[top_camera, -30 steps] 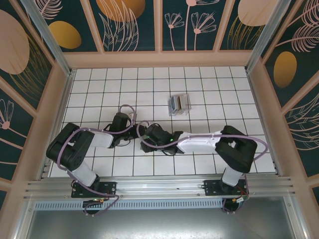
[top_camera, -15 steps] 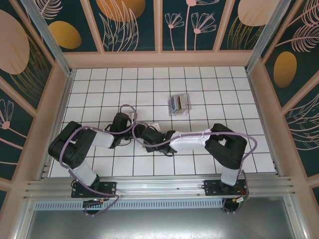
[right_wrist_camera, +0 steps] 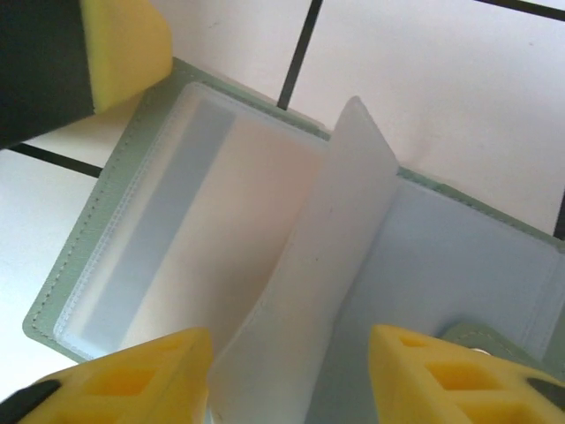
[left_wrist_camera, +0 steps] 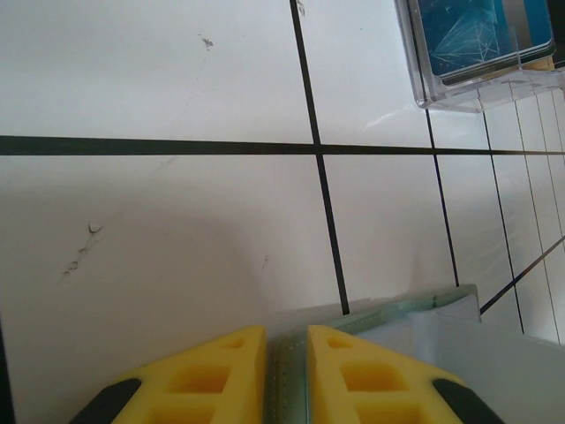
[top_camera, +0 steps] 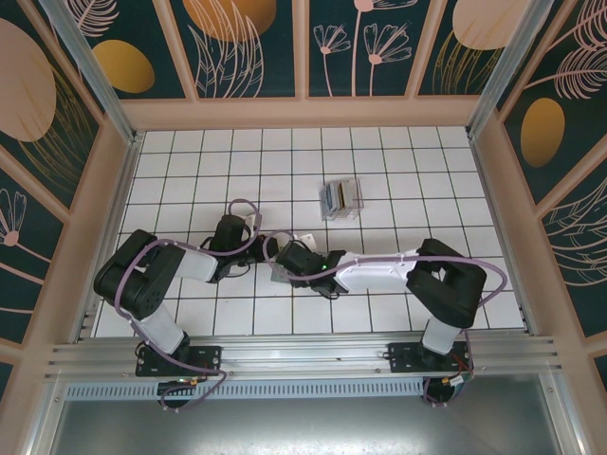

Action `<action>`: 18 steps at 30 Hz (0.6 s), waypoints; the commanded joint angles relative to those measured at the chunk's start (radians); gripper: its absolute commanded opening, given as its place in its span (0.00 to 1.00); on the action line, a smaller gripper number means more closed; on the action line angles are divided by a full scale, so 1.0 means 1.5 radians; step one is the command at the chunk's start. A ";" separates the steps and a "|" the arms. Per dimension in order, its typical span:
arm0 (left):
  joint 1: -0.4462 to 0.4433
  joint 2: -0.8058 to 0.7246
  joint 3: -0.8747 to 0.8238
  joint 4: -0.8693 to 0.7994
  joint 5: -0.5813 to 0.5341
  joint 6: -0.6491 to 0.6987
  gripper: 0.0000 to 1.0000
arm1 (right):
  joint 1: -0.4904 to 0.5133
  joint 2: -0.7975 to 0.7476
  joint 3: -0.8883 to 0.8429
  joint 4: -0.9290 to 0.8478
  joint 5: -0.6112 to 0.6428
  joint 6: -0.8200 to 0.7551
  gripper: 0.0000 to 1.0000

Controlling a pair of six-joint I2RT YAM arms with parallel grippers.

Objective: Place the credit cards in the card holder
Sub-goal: Flip over the card slot on the card holder.

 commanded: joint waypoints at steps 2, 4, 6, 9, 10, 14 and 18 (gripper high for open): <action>-0.009 0.080 -0.041 -0.160 -0.069 0.017 0.21 | -0.014 -0.056 -0.038 0.001 0.041 0.053 0.45; -0.009 0.074 -0.042 -0.161 -0.069 0.015 0.23 | -0.021 -0.079 -0.055 -0.016 0.060 0.079 0.46; -0.009 0.067 -0.041 -0.163 -0.069 0.013 0.25 | -0.030 -0.105 -0.066 -0.047 0.072 0.113 0.49; -0.009 0.049 -0.039 -0.168 -0.060 0.006 0.26 | -0.037 -0.149 -0.084 -0.095 0.091 0.168 0.52; -0.009 0.040 -0.038 -0.171 -0.056 0.003 0.26 | -0.043 -0.165 -0.092 -0.108 0.091 0.182 0.52; -0.009 -0.021 -0.041 -0.175 -0.053 -0.011 0.28 | -0.090 -0.235 -0.123 -0.102 0.040 0.168 0.56; -0.009 -0.098 -0.043 -0.205 -0.064 -0.023 0.32 | -0.167 -0.301 -0.130 -0.032 -0.047 0.073 0.59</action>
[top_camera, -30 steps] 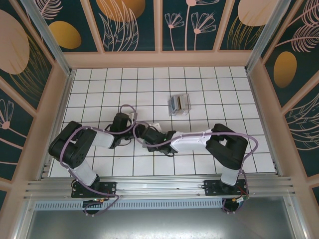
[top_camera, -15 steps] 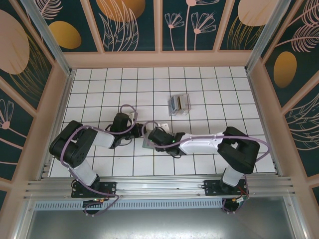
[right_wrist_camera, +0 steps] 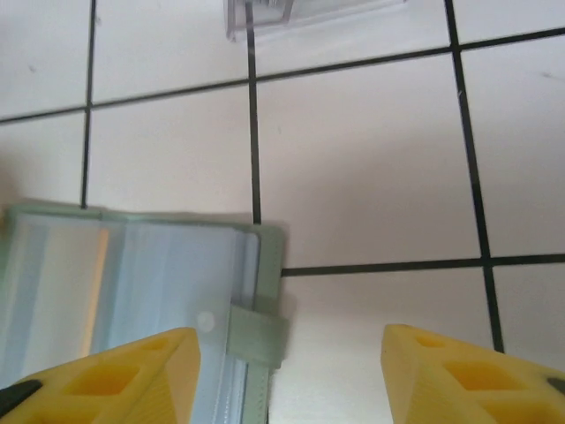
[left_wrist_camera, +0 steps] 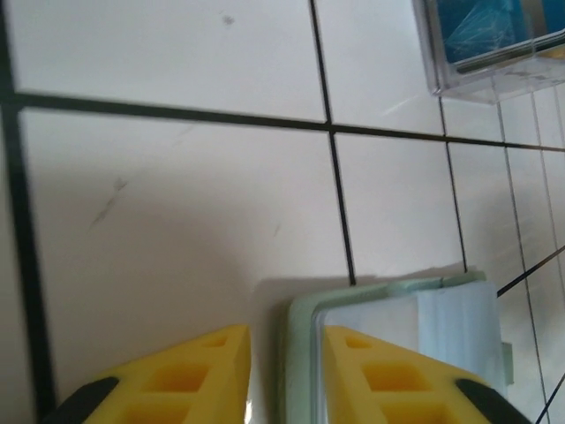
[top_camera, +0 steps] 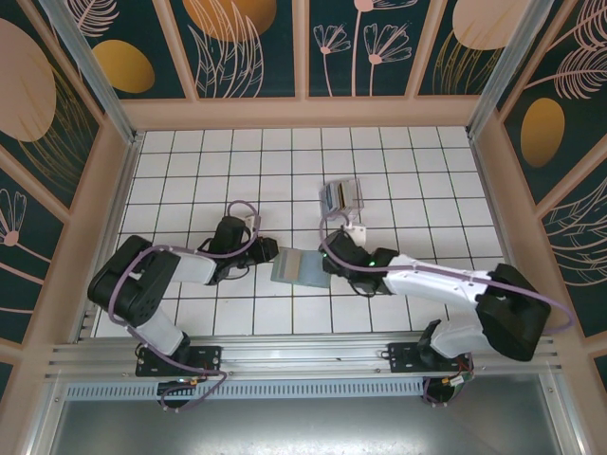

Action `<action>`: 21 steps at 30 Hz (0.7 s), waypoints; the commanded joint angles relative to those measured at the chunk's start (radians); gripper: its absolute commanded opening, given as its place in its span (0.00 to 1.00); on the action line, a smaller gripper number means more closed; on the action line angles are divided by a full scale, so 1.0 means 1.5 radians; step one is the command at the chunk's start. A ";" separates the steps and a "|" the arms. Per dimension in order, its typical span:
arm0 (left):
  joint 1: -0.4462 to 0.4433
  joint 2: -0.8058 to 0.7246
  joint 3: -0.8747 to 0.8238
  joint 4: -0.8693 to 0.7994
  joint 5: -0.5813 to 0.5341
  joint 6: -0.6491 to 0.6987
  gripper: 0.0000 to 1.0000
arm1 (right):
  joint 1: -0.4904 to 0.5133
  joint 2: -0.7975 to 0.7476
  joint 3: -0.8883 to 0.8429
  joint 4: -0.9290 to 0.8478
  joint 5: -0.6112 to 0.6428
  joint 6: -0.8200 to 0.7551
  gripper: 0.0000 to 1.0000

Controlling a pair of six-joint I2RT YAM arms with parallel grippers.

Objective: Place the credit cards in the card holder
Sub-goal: Flip over the card slot on the card holder, then pick up the credit card from the storage box.

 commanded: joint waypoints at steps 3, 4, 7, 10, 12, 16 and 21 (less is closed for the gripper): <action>-0.001 -0.106 -0.034 -0.160 -0.063 -0.017 0.38 | -0.118 -0.046 0.006 0.092 -0.134 -0.098 0.61; -0.001 -0.135 -0.036 -0.168 -0.078 -0.015 0.42 | -0.143 -0.041 0.017 0.104 -0.155 -0.119 0.61; 0.000 -0.212 -0.033 -0.215 -0.127 -0.012 0.82 | -0.210 0.000 0.078 0.088 -0.194 -0.172 0.63; 0.001 -0.291 -0.041 -0.251 -0.181 -0.003 0.99 | -0.249 0.062 0.139 0.071 -0.216 -0.228 0.65; 0.001 -0.336 -0.051 -0.271 -0.229 -0.005 0.98 | -0.288 0.105 0.174 0.068 -0.230 -0.256 0.66; 0.002 -0.392 -0.043 -0.326 -0.268 0.013 0.99 | -0.330 0.186 0.250 0.059 -0.273 -0.292 0.66; 0.003 -0.402 -0.040 -0.351 -0.281 0.031 0.98 | -0.349 0.295 0.350 0.036 -0.310 -0.333 0.66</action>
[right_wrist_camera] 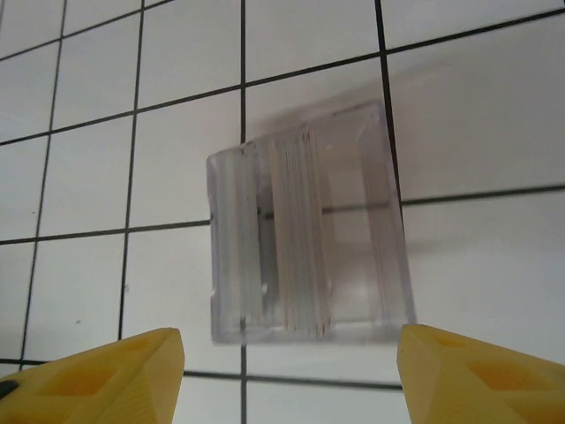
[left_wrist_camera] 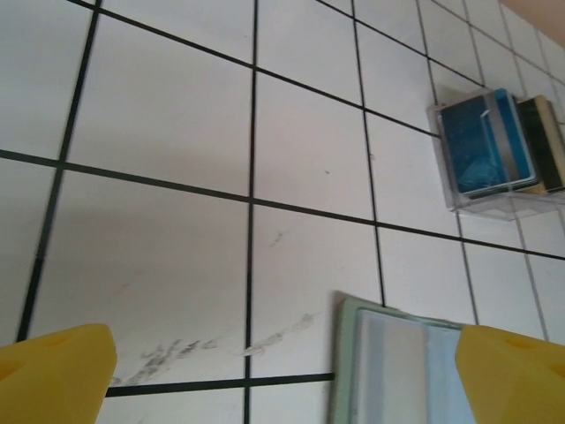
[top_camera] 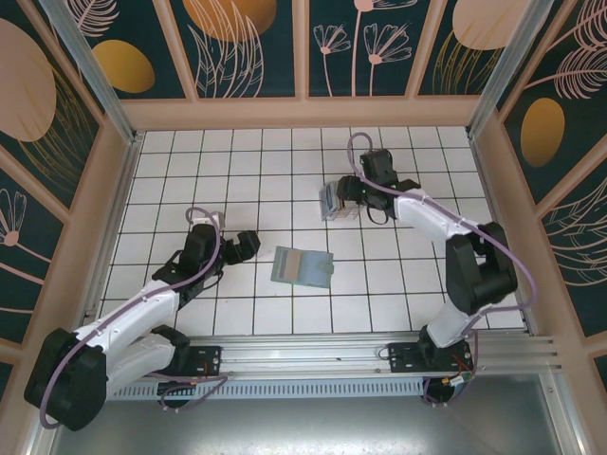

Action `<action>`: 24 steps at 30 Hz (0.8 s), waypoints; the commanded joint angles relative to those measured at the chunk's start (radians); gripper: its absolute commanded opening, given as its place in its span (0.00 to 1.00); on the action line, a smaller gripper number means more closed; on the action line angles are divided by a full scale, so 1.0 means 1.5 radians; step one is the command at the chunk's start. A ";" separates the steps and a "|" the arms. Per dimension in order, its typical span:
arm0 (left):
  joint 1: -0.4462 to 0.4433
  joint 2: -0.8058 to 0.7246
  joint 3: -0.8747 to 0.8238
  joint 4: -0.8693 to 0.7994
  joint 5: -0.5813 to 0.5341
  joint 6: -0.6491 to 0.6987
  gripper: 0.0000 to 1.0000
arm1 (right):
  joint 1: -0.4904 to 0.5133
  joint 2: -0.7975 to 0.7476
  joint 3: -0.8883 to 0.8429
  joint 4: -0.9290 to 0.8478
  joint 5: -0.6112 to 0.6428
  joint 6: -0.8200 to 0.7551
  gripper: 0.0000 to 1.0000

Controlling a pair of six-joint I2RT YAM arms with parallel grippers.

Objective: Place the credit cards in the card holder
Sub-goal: Pick up the credit card from the storage box.

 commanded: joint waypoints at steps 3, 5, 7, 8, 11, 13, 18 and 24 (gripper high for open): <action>0.002 -0.004 -0.004 -0.053 -0.013 0.038 0.98 | -0.003 0.104 0.100 -0.046 -0.065 -0.075 0.65; 0.002 -0.005 -0.010 -0.052 -0.021 0.040 0.98 | -0.001 0.146 0.140 -0.083 -0.038 -0.078 0.64; 0.003 -0.003 -0.004 -0.060 -0.014 0.040 0.98 | 0.003 0.164 0.156 -0.094 -0.023 -0.084 0.63; 0.003 -0.003 -0.002 -0.064 -0.009 0.045 0.99 | 0.005 0.169 0.156 -0.094 -0.017 -0.088 0.63; 0.004 -0.005 -0.006 -0.065 -0.015 0.054 0.99 | 0.008 0.179 0.163 -0.105 -0.014 -0.092 0.64; 0.003 -0.001 -0.002 -0.065 -0.013 0.056 0.99 | 0.009 0.172 0.157 -0.104 -0.026 -0.090 0.64; 0.003 0.005 -0.006 -0.051 -0.010 0.057 0.98 | 0.009 0.143 0.139 -0.084 -0.086 -0.089 0.60; 0.003 0.020 -0.007 -0.043 0.000 0.054 0.98 | 0.008 0.095 0.118 -0.056 -0.142 -0.088 0.53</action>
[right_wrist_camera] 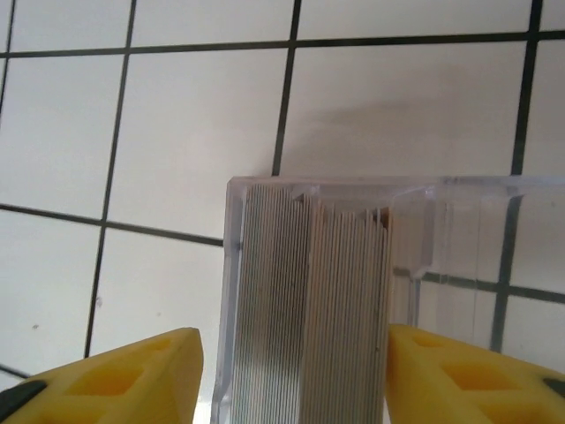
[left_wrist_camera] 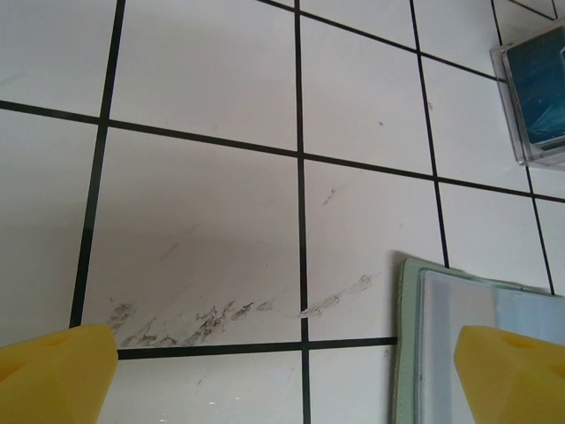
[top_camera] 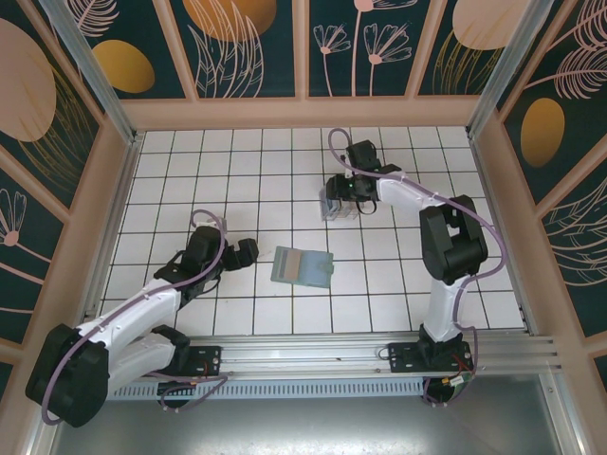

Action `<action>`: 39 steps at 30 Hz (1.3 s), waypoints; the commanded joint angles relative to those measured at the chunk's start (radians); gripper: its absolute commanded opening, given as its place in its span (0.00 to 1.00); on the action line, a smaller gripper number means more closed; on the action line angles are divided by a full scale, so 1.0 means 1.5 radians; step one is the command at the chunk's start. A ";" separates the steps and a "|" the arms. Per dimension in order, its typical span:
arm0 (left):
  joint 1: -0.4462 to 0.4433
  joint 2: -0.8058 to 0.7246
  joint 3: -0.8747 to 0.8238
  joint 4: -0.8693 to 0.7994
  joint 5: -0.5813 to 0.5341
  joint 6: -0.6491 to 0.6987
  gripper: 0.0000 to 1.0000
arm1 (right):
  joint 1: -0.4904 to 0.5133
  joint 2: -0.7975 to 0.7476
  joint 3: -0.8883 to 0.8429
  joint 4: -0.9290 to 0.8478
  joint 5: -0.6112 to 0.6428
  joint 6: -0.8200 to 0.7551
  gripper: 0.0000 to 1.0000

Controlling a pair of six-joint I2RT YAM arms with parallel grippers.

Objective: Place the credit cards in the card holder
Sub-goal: Pick up the credit card from the storage box.

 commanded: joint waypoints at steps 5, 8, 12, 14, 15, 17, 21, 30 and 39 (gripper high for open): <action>0.003 0.002 -0.017 0.018 0.021 -0.001 0.97 | 0.000 -0.066 -0.023 0.027 -0.085 -0.004 0.47; 0.003 0.000 -0.026 0.023 0.020 -0.006 0.97 | -0.002 -0.060 -0.021 0.020 -0.086 -0.004 0.40; 0.003 -0.002 -0.028 0.020 0.025 -0.006 0.97 | -0.002 -0.055 -0.032 0.029 -0.084 -0.010 0.36; 0.003 -0.002 -0.034 0.024 0.023 -0.007 0.97 | -0.002 -0.045 -0.025 0.019 -0.082 -0.011 0.32; 0.003 -0.001 -0.033 0.023 0.026 -0.009 0.97 | -0.002 -0.043 -0.026 0.020 -0.081 -0.011 0.32; 0.003 0.001 -0.030 0.022 0.033 -0.010 0.97 | -0.003 -0.042 -0.037 0.030 -0.076 -0.011 0.27; 0.003 -0.001 -0.041 0.025 0.027 -0.015 0.97 | -0.002 -0.044 -0.038 0.026 -0.062 -0.006 0.12; 0.003 0.004 -0.035 0.030 0.040 -0.019 0.96 | -0.002 -0.115 -0.085 0.049 -0.018 -0.007 0.00; 0.004 -0.015 -0.057 0.067 0.132 -0.032 0.93 | -0.003 -0.238 -0.169 0.066 0.018 0.009 0.00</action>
